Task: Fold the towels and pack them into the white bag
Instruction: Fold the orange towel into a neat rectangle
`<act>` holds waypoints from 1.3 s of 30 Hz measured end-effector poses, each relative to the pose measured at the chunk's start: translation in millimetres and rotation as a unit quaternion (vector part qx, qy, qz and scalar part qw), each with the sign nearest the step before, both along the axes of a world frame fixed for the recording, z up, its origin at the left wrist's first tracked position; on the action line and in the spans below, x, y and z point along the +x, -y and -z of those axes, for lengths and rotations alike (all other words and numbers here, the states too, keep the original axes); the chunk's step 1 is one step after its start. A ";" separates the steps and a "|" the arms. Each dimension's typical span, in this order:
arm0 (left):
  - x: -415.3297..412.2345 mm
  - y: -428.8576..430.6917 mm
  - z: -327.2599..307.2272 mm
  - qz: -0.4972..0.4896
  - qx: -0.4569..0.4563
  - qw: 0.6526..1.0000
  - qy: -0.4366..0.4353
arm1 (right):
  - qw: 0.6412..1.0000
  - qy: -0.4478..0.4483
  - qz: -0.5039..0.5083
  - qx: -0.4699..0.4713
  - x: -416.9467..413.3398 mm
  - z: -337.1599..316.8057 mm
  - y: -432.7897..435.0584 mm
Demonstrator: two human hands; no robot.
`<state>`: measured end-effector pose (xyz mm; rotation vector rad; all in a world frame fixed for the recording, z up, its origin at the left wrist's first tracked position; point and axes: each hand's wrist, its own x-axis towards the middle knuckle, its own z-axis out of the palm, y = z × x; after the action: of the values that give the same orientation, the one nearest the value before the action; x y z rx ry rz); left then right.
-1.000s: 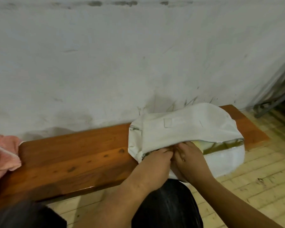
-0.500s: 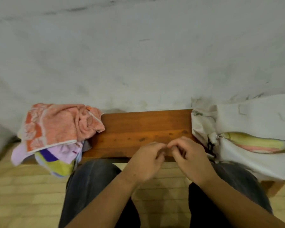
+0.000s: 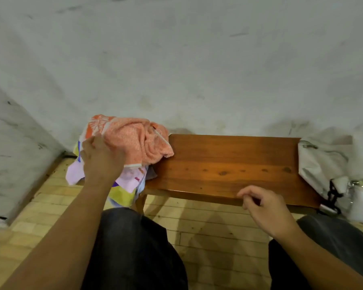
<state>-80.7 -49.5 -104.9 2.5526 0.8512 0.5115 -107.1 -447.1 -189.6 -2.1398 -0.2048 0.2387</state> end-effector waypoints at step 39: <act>6.4 167.3 58.4 0.192 -0.101 0.928 -0.304 | 0.979 -0.071 0.077 0.174 0.1 -1.6 -7.9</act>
<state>-74.3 -216.8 -163.4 2.6029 0.5142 -0.4896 -107.0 -439.2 -188.0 -1.7717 0.0051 0.2443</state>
